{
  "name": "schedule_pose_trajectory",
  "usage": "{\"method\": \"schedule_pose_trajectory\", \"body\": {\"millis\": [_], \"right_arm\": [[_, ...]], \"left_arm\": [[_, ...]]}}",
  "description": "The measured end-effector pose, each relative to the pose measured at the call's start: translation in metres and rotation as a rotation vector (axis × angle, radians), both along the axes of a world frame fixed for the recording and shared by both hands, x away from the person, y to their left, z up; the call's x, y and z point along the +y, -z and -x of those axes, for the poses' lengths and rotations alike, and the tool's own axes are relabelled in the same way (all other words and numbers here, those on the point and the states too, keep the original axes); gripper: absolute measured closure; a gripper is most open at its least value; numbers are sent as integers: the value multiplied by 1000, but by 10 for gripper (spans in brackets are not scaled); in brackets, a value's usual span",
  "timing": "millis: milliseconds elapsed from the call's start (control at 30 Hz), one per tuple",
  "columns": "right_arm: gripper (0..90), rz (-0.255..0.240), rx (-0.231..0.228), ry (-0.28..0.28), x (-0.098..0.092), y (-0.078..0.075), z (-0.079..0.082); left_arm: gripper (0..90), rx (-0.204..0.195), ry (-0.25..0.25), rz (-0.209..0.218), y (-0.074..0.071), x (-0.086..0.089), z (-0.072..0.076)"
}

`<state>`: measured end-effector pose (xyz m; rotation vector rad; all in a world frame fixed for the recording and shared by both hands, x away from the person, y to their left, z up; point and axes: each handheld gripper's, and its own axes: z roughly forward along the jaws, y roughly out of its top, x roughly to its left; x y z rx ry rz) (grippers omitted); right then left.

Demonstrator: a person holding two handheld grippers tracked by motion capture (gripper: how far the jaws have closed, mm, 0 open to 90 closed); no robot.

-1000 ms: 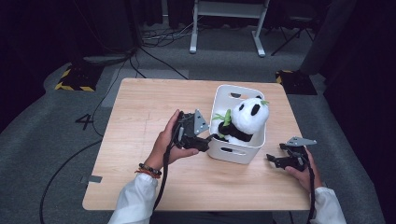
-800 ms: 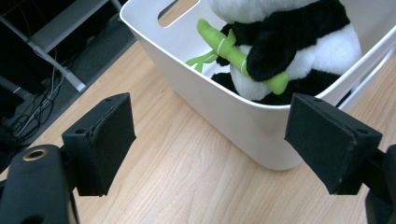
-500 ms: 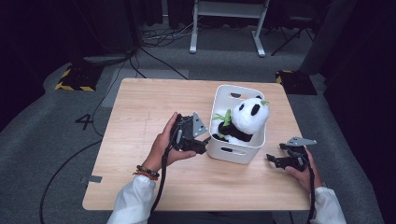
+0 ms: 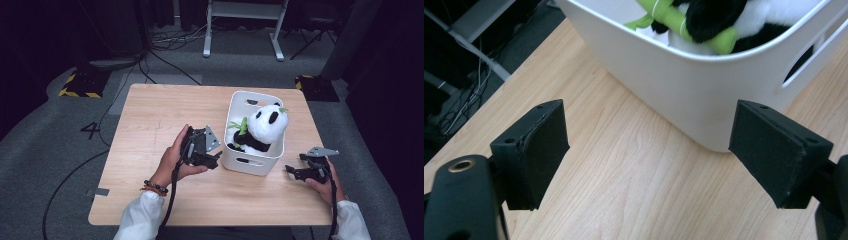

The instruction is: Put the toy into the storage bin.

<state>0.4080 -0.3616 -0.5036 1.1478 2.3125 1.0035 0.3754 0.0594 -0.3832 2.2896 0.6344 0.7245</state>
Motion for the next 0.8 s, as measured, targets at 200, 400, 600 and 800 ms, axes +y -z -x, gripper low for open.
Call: {"method": "schedule_pose_trajectory", "body": {"millis": [200,400,600,800], "right_arm": [[153,0,0,0,0,0,0],[153,0,0,1,0,0,0],[153,0,-1,0,0,0,0],[153,0,-1,1,0,0,0]], "left_arm": [[161,18,-16,-8,8,6,0],[161,24,-28,-9,12,10,1],[162,31,-34,-44,18,13,2],[162,45,-46,-47,24,17,2]]}}
